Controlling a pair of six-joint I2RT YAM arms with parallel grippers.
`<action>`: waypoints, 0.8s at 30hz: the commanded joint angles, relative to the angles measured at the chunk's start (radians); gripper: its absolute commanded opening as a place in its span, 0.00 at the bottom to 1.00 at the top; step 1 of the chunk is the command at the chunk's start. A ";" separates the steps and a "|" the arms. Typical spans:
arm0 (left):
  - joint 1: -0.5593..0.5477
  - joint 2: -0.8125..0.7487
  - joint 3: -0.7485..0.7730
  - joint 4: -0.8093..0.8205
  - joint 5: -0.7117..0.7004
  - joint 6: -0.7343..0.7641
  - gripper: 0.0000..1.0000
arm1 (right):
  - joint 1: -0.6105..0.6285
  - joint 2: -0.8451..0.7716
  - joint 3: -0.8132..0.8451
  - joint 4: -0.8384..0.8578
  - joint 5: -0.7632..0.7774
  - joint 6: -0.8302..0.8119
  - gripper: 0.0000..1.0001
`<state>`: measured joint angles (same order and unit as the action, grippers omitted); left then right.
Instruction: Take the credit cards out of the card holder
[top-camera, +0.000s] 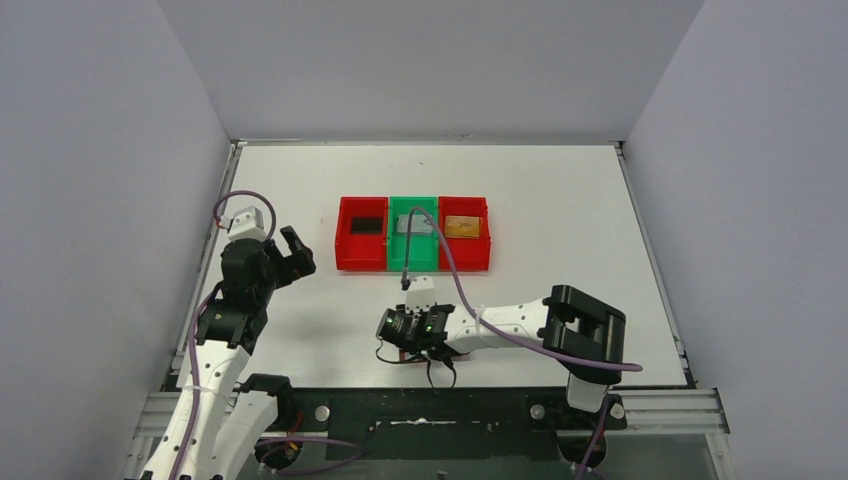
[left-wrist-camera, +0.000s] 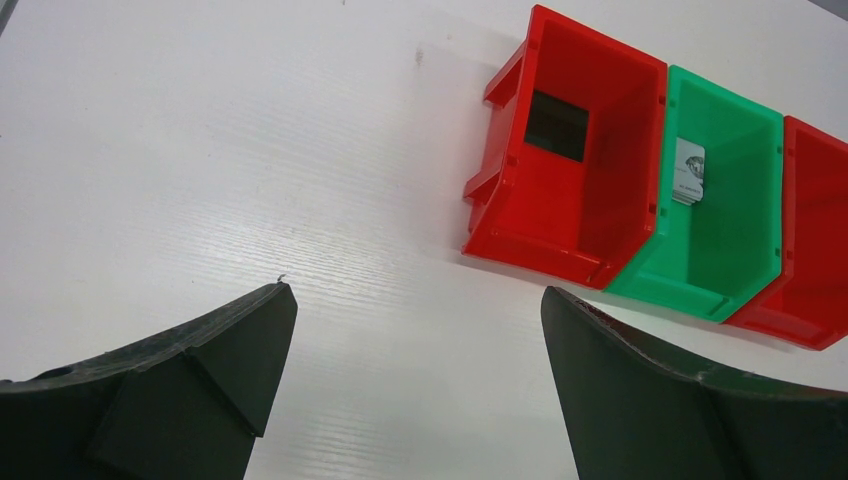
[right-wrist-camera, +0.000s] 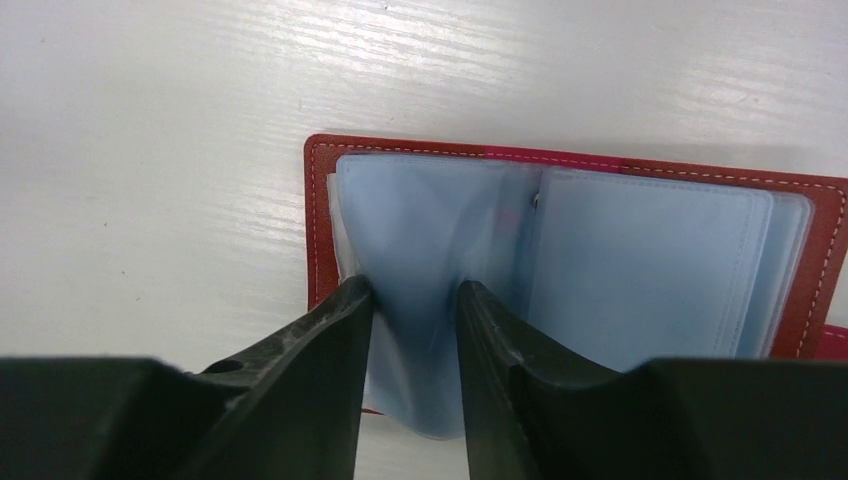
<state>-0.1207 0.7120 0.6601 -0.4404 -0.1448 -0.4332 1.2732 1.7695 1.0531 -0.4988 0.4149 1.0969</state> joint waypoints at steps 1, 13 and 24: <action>0.006 -0.003 0.014 0.045 0.013 0.010 0.96 | -0.041 -0.056 -0.097 0.148 -0.085 -0.012 0.28; 0.005 -0.001 0.015 0.045 0.015 0.010 0.96 | -0.046 -0.142 -0.093 0.217 -0.091 -0.066 0.33; 0.006 0.002 0.013 0.046 0.021 0.012 0.96 | 0.001 -0.150 -0.006 0.049 0.043 -0.041 0.59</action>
<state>-0.1207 0.7177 0.6601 -0.4404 -0.1390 -0.4332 1.2572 1.6752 0.9970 -0.3840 0.3546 1.0321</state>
